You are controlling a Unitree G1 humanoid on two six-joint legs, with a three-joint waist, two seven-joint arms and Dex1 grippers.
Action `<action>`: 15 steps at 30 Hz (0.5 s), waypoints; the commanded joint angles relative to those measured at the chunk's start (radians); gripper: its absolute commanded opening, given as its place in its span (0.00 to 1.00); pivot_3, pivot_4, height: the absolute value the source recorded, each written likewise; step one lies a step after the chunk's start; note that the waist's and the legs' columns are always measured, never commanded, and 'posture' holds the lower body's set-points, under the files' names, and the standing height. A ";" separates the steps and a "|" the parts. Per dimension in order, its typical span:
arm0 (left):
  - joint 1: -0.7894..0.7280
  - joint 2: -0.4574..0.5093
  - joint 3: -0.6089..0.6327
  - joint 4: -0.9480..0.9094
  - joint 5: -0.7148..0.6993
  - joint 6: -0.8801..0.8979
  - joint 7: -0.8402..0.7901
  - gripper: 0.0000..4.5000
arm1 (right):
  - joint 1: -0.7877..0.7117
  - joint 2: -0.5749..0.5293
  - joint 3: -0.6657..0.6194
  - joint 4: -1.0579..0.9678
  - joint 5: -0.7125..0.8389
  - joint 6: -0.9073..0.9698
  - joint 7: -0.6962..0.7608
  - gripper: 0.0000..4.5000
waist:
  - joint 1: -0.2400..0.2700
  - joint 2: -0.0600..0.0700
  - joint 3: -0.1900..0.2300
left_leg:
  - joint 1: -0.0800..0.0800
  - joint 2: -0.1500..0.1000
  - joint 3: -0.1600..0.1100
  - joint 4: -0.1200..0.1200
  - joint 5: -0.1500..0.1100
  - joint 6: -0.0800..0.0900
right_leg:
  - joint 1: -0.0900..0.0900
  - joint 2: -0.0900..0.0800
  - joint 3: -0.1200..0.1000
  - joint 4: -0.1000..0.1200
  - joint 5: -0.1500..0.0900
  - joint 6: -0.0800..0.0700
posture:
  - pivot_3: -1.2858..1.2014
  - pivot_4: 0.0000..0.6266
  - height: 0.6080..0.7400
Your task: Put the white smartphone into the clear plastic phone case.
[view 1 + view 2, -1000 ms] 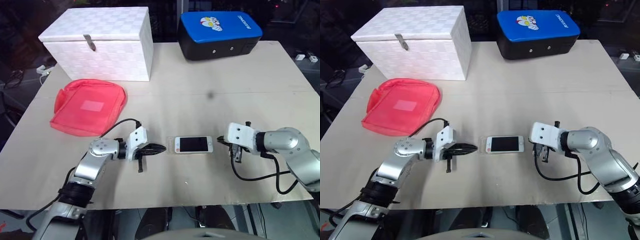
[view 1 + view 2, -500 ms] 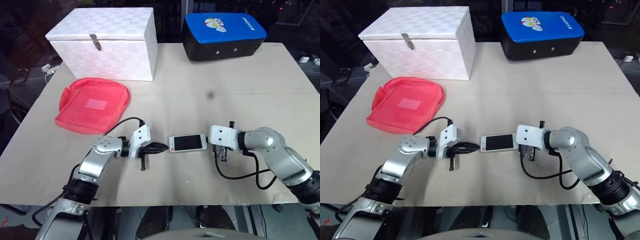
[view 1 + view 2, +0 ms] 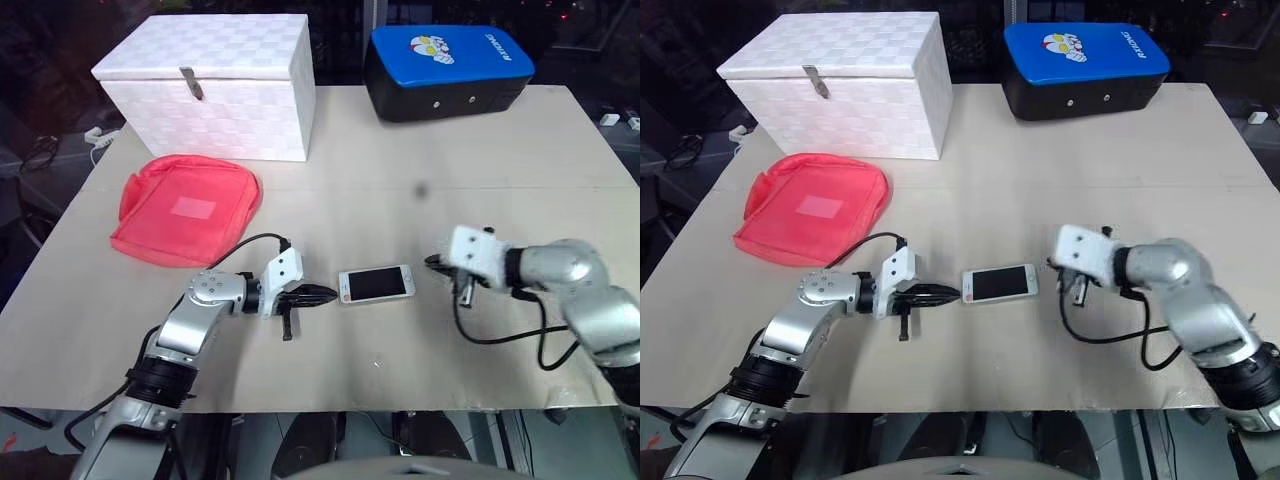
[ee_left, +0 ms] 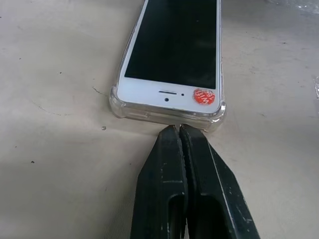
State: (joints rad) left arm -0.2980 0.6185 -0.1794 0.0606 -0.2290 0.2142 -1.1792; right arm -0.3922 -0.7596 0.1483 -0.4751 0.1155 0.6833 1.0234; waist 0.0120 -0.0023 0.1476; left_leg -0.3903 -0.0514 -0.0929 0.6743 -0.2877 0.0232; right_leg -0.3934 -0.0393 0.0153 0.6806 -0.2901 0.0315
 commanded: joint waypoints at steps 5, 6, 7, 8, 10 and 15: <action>0.007 0.019 0.027 -0.057 -0.002 0.051 0.038 0.02 | -0.128 0.207 0.209 0.116 0.026 -0.040 -0.026 0.00 | -0.024 0.000 0.000 | 0.001 0.000 0.000 -0.001 0.000 0.000 | 0.000 0.000 0.001 0.001 0.000 0.000 | 0.52 0.24 1.00; 0.008 0.021 0.028 -0.063 -0.002 0.057 0.040 0.02 | -0.143 0.230 0.249 0.152 0.007 -0.062 -0.024 0.00 | -0.025 0.000 0.000 | 0.001 0.000 0.000 -0.001 0.000 0.000 | 0.000 0.000 0.001 0.001 0.000 0.000 | 0.52 0.24 1.00; 0.010 0.023 0.029 -0.068 -0.002 0.061 0.043 0.02 | -0.157 0.251 0.288 0.189 -0.010 -0.081 -0.019 0.00 | -0.024 0.000 0.000 | 0.001 0.000 0.001 0.000 0.000 0.000 | -0.001 0.000 0.001 0.001 0.000 0.000 | 0.52 0.24 1.00; 0.012 0.025 0.030 -0.073 -0.002 0.065 0.045 0.02 | -0.168 0.266 0.316 0.217 -0.019 -0.094 -0.013 0.00 | -0.024 0.000 0.000 | 0.000 0.000 0.000 0.000 0.000 0.000 | -0.001 0.000 0.001 0.001 0.000 0.000 | 0.52 0.24 1.00; 0.017 0.027 0.029 -0.083 -0.003 0.072 0.052 0.02 | -0.189 0.293 0.372 0.282 -0.035 -0.107 0.001 0.00 | -0.025 0.000 0.000 | -0.002 -0.001 0.000 0.001 0.000 0.000 | -0.002 0.000 0.001 0.000 0.000 0.000 | 0.52 0.24 1.00; 0.032 0.020 0.019 -0.106 -0.003 0.081 0.070 0.02 | -0.223 0.296 0.510 0.464 -0.163 -0.166 0.007 0.00 | -0.027 0.000 0.000 | -0.001 0.000 0.000 0.000 0.000 0.000 | -0.002 0.000 0.001 0.000 0.000 0.000 | 0.52 0.24 1.00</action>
State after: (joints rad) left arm -0.2722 0.6377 -0.1641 -0.0160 -0.2296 0.2909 -1.1211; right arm -0.6247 -0.4462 0.5927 -0.0935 0.0300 0.5258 1.0261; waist -0.0154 -0.0021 0.1472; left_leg -0.3903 -0.0518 -0.0929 0.6744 -0.2874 0.0226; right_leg -0.3958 -0.0388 0.0160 0.6810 -0.2901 0.0315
